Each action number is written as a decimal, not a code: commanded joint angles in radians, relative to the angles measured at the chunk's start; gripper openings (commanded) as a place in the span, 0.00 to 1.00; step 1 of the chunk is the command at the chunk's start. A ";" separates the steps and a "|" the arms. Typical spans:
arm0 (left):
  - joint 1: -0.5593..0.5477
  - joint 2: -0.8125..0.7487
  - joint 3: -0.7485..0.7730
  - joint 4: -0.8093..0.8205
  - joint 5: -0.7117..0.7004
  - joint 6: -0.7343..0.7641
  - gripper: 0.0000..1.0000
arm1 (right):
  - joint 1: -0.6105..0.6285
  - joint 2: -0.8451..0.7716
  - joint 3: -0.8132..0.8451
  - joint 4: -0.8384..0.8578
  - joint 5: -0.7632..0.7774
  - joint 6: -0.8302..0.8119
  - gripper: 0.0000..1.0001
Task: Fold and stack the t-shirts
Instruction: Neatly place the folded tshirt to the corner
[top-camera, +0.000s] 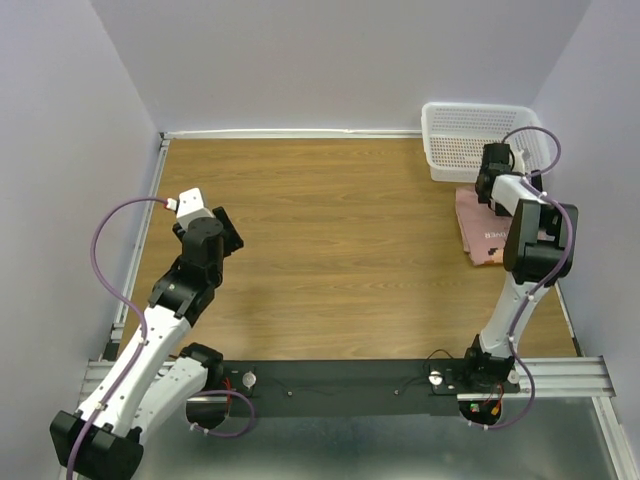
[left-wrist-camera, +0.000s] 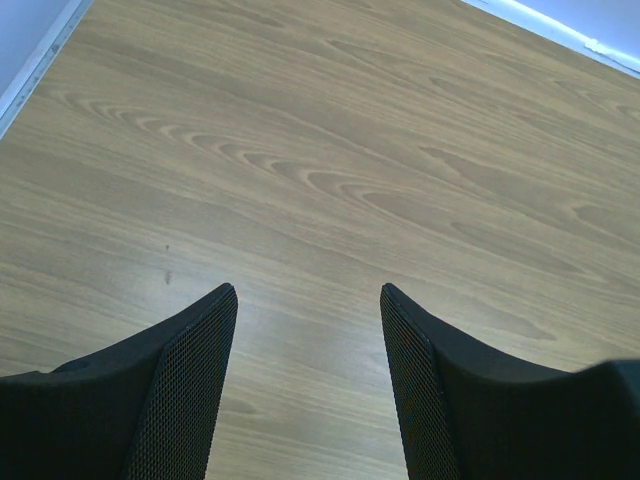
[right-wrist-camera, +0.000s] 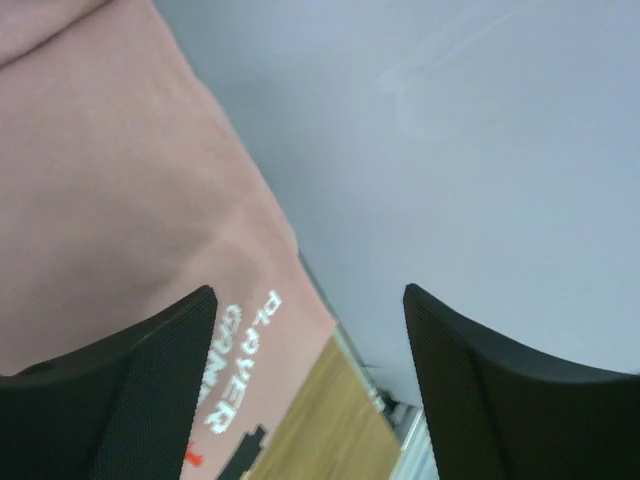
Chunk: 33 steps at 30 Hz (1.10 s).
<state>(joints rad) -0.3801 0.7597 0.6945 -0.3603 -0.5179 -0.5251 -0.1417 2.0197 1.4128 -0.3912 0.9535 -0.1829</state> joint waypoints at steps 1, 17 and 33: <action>-0.002 -0.008 0.062 -0.009 0.001 -0.019 0.68 | -0.002 -0.062 0.014 0.018 0.082 0.072 0.91; -0.003 -0.232 0.246 -0.169 -0.205 0.005 0.73 | 0.001 -1.213 -0.156 -0.152 -0.513 0.376 1.00; -0.002 -0.496 0.217 0.043 -0.316 0.221 0.99 | 0.001 -1.670 -0.261 -0.210 -0.510 0.273 1.00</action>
<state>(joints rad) -0.3801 0.2783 0.9367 -0.4026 -0.7414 -0.3737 -0.1394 0.3428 1.1786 -0.5529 0.4507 0.1154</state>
